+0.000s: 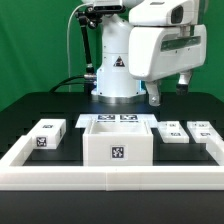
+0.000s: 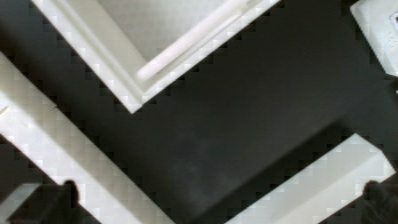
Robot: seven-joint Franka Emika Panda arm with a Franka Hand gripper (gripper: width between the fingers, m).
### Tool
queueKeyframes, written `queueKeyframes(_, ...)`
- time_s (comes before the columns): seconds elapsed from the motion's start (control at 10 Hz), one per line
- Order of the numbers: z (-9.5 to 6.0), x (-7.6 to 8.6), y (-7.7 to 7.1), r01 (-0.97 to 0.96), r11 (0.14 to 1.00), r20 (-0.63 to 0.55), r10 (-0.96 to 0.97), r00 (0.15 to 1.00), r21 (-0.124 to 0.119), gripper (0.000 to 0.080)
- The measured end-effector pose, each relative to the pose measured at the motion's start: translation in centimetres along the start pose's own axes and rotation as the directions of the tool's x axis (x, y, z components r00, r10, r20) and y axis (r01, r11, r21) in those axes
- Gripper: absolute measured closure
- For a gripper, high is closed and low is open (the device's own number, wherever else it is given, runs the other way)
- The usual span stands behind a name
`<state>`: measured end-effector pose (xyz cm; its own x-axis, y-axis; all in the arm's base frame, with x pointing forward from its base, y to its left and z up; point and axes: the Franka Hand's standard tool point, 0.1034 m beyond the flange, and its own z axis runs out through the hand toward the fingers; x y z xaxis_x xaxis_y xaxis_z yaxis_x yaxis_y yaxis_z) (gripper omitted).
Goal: Assemble cabinet
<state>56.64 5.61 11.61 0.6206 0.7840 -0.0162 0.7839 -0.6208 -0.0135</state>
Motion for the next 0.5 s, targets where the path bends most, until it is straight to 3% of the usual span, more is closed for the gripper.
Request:
queueKeyframes(0.1,0.0,0.0,0.0,0.007,1.000,-0.006,-0.007,1.000,-0.006,0.0003)
queueKeyframes(0.3,1.1,-1.2,-1.5,0.140,0.989,-0.041,-0.142,0.989,-0.049,0.0003)
queueKeyframes(0.4,1.8,-2.1,-2.1,0.229,0.972,-0.041,-0.231,0.972,-0.058,0.0003)
queueKeyframes(0.5,2.4,-3.0,-2.3,0.305,0.951,-0.032,-0.307,0.951,-0.051,0.0003)
